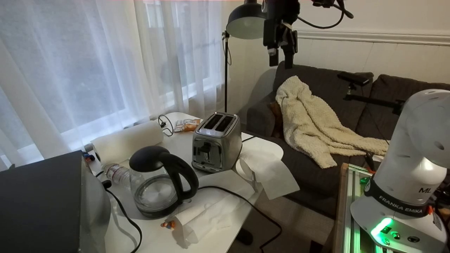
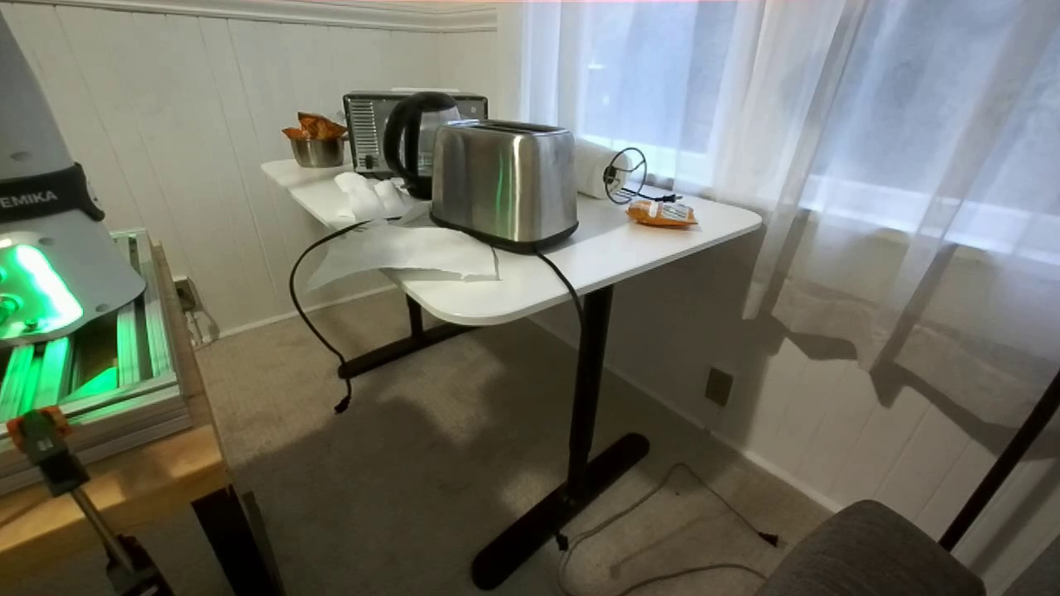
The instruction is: Push down the lever of the toaster
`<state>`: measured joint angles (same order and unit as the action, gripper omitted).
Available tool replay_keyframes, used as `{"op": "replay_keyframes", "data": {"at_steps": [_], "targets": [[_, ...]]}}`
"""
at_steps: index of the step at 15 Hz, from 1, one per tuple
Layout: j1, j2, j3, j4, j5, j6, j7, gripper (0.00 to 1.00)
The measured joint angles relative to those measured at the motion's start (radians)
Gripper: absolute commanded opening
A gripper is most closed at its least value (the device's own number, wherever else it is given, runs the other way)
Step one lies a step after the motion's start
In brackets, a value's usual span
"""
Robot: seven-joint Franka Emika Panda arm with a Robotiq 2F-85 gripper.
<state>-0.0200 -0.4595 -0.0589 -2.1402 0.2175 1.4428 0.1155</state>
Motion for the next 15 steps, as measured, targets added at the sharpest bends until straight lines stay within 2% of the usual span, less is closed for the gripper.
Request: {"op": "replay_keyframes", "data": {"at_steps": [6,7,8,12,15], "targets": [[0.001,0.072,0.131,0.032,-0.029,0.155,0.185,1.0],[0.001,0.09,0.153,0.045,-0.046,0.17,0.223,0.75],[0.002,0.111,0.174,0.061,-0.065,0.178,0.263,0.74],[0.011,0.224,0.232,0.142,-0.096,0.19,0.442,0.44],[0.024,0.312,0.251,0.186,-0.096,0.24,0.609,0.23]]}}
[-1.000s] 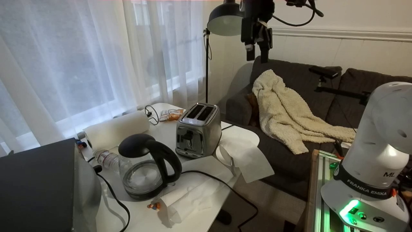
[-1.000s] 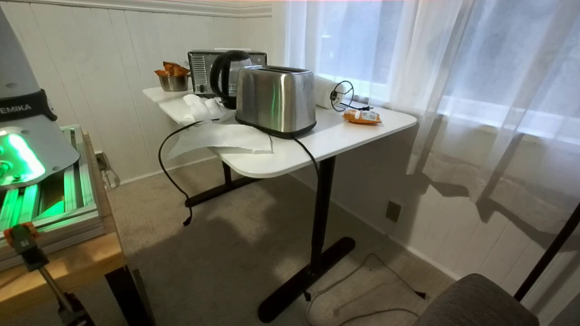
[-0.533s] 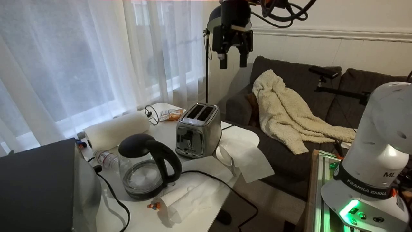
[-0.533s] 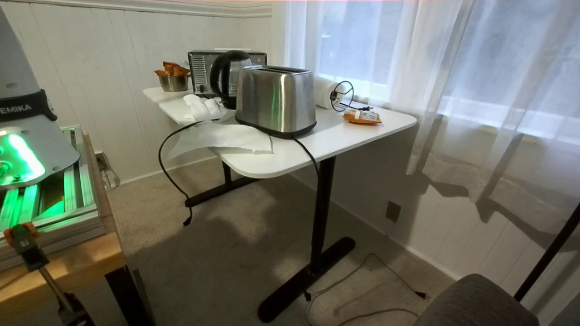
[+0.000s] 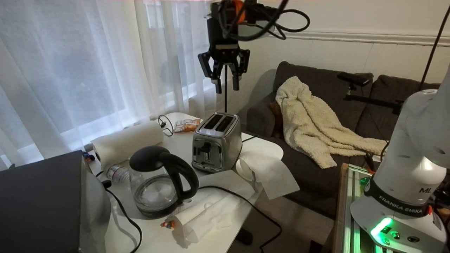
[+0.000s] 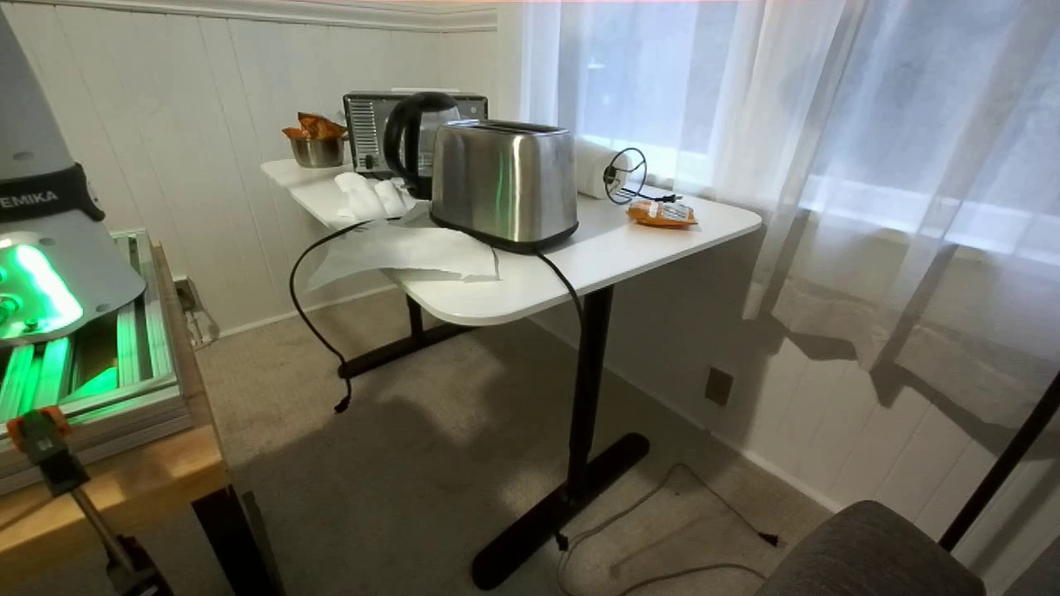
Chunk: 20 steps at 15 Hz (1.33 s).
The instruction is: Push down the lever of the toaster
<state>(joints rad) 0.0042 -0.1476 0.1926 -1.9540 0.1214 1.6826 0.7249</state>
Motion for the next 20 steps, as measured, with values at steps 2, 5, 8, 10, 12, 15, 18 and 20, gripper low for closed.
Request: {"op": "replay_keyframes", "data": {"at_steps": [2,5,8,10,12,15,18,20], "targets": [[0.012,0.046,0.0,0.015,0.002,0.045,0.104,0.09],[0.035,0.099,0.0,0.022,0.002,0.132,0.273,0.0],[0.061,0.147,0.0,0.022,0.002,0.189,0.428,0.0],[0.079,0.181,0.0,0.022,0.002,0.217,0.518,0.0],[0.094,0.213,-0.003,0.021,0.0,0.243,0.603,0.0],[0.108,0.246,-0.013,0.014,-0.031,0.272,0.702,0.0],[0.109,0.252,-0.031,-0.008,-0.07,0.315,0.717,0.01],[0.109,0.252,-0.037,-0.011,-0.076,0.319,0.717,0.01]]}}
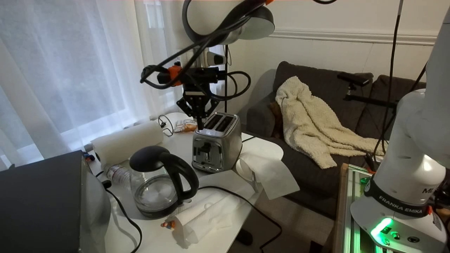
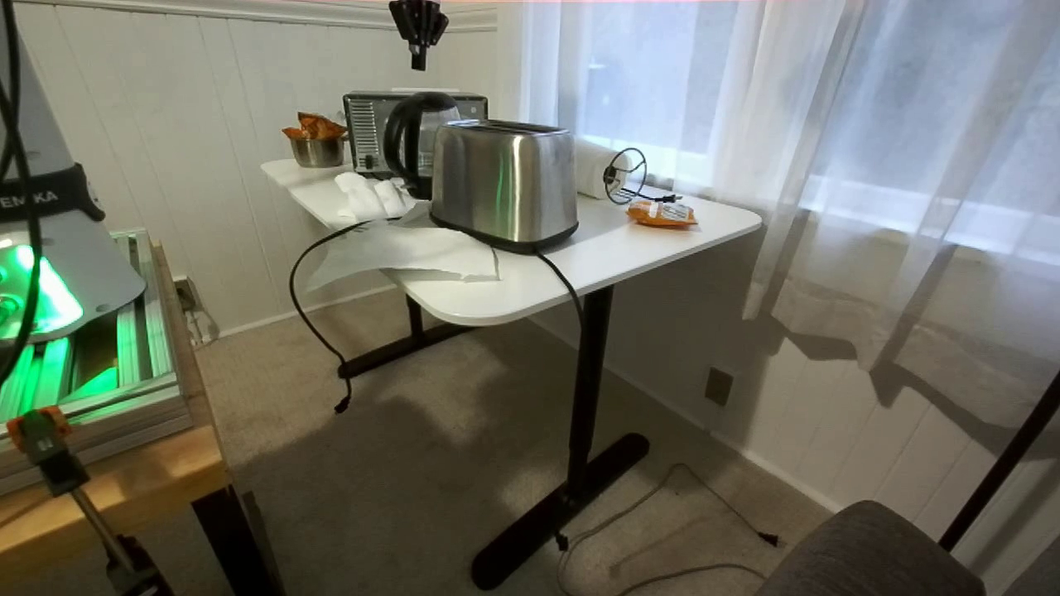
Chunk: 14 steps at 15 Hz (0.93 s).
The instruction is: Push down the lever of the toaster
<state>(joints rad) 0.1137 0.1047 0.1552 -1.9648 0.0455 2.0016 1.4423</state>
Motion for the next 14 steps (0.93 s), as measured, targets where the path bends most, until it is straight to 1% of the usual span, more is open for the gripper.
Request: {"op": "replay_keyframes", "data": {"at_steps": [8,14], "targets": [[0.003,0.005,-0.005,0.0,-0.009,-0.001,0.004,0.0],[0.007,0.065,-0.023,0.001,-0.043,0.0,0.023,0.0]]}}
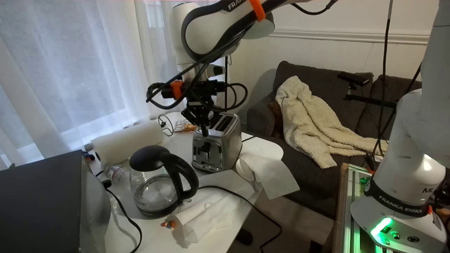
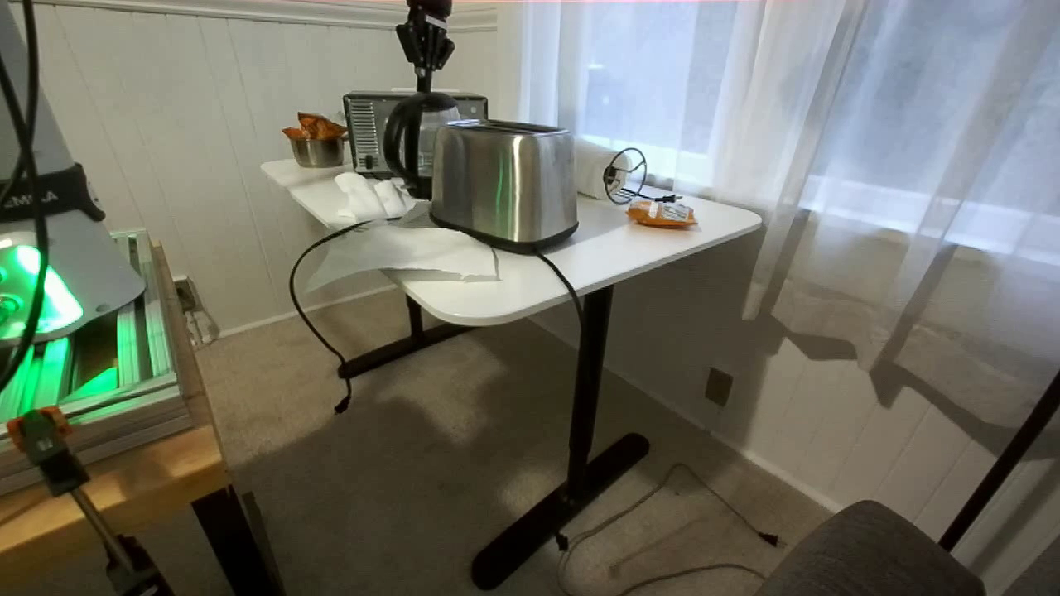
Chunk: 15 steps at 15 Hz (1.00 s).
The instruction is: Push down the lever of the toaster
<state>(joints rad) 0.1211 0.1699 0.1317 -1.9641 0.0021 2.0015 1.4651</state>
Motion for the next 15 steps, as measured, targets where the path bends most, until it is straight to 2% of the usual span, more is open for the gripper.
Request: {"op": "replay_keyframes", "data": {"at_steps": [9,15], "targets": [[0.036,0.071,-0.031,-0.004,-0.114,0.046,0.143,0.0],[0.042,0.098,-0.056,-0.042,-0.16,0.15,0.226,0.0]]}}
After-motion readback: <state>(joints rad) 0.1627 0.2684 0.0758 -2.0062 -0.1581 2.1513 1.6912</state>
